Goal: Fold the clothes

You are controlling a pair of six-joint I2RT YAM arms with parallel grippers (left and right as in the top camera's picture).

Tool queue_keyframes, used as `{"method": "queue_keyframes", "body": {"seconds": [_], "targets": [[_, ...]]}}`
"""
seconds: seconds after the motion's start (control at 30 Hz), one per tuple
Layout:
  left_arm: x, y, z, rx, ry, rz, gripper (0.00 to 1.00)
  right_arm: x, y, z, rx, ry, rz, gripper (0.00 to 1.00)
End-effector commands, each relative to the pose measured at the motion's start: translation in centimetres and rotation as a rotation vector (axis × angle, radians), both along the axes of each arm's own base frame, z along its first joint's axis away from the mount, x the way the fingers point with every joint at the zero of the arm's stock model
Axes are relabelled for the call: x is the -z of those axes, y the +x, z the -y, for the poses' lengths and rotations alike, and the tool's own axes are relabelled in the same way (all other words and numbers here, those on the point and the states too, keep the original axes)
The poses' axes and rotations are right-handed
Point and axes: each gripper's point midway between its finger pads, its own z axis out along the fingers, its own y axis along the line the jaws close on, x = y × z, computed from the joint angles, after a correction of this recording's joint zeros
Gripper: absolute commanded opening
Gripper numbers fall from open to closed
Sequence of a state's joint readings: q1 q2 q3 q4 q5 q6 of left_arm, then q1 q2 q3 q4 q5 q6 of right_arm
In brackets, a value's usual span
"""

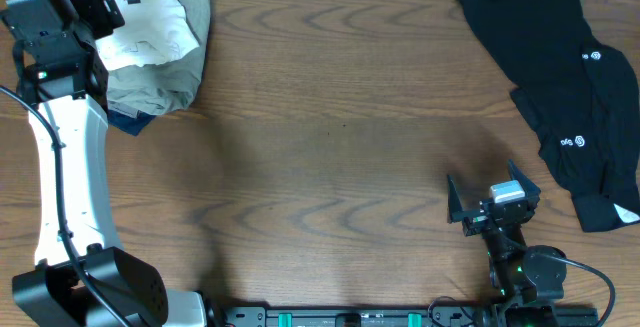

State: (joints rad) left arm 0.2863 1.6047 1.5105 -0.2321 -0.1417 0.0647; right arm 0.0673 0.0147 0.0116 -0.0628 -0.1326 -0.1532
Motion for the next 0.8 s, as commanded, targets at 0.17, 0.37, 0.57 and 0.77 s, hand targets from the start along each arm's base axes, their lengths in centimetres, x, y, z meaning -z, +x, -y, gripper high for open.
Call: {"method": "queue_keyframes", "body": {"seconds": [0.17,0.37,0.57,0.77], "targets": [[-0.3,-0.2,-0.4,-0.011,0.010,0.002,0.98,0.1,0.1,0.5,0.027,0.017,0.000,0.99],[-0.2,-0.2,-0.3,-0.010,0.009,-0.001,0.98,0.1,0.1,0.5,0.027,0.017,0.000,0.99],[-0.3,-2.2,0.3,-0.008,-0.005,-0.048,0.98,0.1,0.1,0.5,0.027,0.017,0.000,0.99],[-1.0,-7.3,3.6,0.025,-0.164,-0.097,0.98,0.1,0.1,0.5,0.027,0.017,0.000,0.99]]}}
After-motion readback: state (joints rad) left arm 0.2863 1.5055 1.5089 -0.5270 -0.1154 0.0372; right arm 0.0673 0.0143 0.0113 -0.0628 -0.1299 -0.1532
